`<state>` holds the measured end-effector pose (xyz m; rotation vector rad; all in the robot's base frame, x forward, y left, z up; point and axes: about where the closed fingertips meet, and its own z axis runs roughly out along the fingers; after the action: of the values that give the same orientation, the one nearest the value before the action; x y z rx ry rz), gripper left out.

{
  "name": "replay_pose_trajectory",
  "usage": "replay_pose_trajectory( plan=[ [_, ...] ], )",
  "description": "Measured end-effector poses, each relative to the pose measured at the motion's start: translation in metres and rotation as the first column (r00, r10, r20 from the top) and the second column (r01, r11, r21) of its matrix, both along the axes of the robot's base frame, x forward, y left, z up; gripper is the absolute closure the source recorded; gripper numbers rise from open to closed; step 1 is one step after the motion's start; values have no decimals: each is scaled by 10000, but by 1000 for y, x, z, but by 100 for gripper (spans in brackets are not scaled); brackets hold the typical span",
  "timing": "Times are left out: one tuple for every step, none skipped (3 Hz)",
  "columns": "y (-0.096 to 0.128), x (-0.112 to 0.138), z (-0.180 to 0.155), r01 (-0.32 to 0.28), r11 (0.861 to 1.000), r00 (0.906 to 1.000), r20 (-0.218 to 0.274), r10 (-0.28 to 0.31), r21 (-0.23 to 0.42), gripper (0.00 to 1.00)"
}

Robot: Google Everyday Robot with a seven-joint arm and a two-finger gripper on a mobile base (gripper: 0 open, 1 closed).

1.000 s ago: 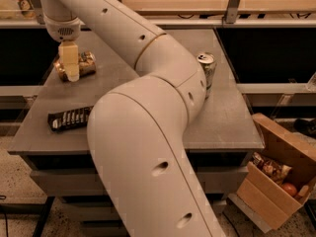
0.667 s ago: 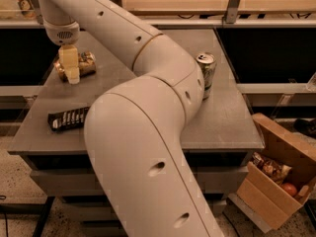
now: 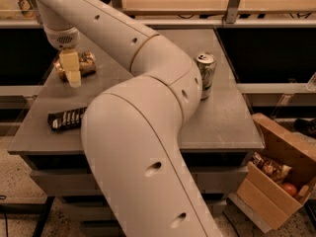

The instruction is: Place orange can upright

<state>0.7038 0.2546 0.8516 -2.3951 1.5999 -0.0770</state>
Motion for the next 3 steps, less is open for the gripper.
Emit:
replay_pose_trajectory(
  plan=[
    [1,-2,-6,-104,9998,9999,-59,103,-196,15],
    [2,-3,-9,-171,9995,9998,-108,168,-271,36],
    [5,-5,-6,-298,9992,9995,-66,296,-269,57]
  ],
)
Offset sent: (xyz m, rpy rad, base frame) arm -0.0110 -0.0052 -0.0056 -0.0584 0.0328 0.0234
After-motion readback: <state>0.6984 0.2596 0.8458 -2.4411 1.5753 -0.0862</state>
